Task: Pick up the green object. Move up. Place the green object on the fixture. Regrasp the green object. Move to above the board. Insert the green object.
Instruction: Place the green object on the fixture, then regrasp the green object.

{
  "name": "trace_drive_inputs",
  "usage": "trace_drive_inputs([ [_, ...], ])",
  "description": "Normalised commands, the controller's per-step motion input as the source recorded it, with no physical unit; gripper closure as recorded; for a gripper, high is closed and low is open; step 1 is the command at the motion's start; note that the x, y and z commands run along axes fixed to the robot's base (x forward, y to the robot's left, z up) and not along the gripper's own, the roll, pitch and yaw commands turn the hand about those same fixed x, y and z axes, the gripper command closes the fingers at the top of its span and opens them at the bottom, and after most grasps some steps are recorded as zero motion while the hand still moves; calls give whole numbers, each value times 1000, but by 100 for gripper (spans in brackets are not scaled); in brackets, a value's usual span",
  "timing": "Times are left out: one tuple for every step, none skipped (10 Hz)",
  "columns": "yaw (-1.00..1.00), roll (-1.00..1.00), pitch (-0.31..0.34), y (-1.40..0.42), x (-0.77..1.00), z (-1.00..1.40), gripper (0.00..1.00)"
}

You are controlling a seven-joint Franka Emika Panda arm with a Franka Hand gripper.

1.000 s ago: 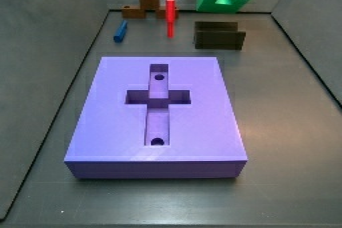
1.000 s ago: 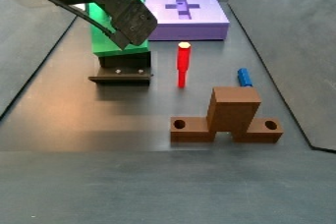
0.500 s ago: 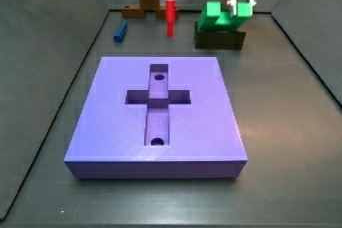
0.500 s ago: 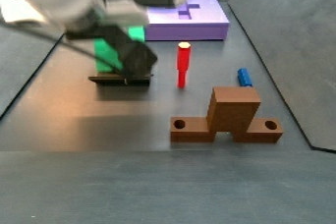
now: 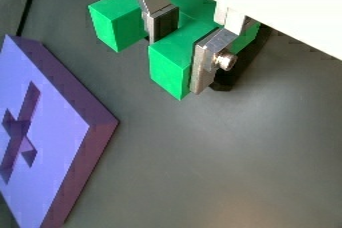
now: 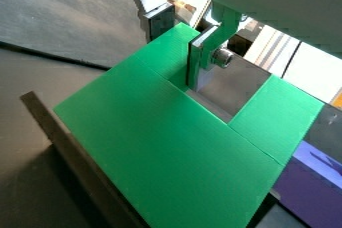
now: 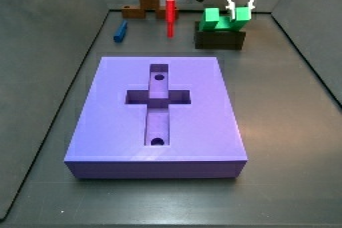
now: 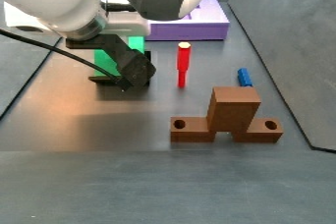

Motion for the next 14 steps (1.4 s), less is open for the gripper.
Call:
trace_drive_inputs([
  [-57,246,20,0,-86,-106,100],
  [-11,111,60,0,0,-11,100],
  [0,0,0,0,0,0,100],
  [0,0,0,0,0,0,0],
  [246,746,0,-269,80,949,0],
  [246,520,0,-177,20,1000,0],
  [266,511,0,-189,57,1000,0],
  [229,794,0,-191,0,886,0],
  [214,1000,-11,-243,0,651,0],
  [146,1000,-183,-200,0,451,0],
  [123,1000,-237,-149,0,269,0],
  [126,1000,-214,-100,0,74,0],
  [180,1000,-123,-174,0,46,0],
  [146,1000,-57,-371,0,-37,0],
])
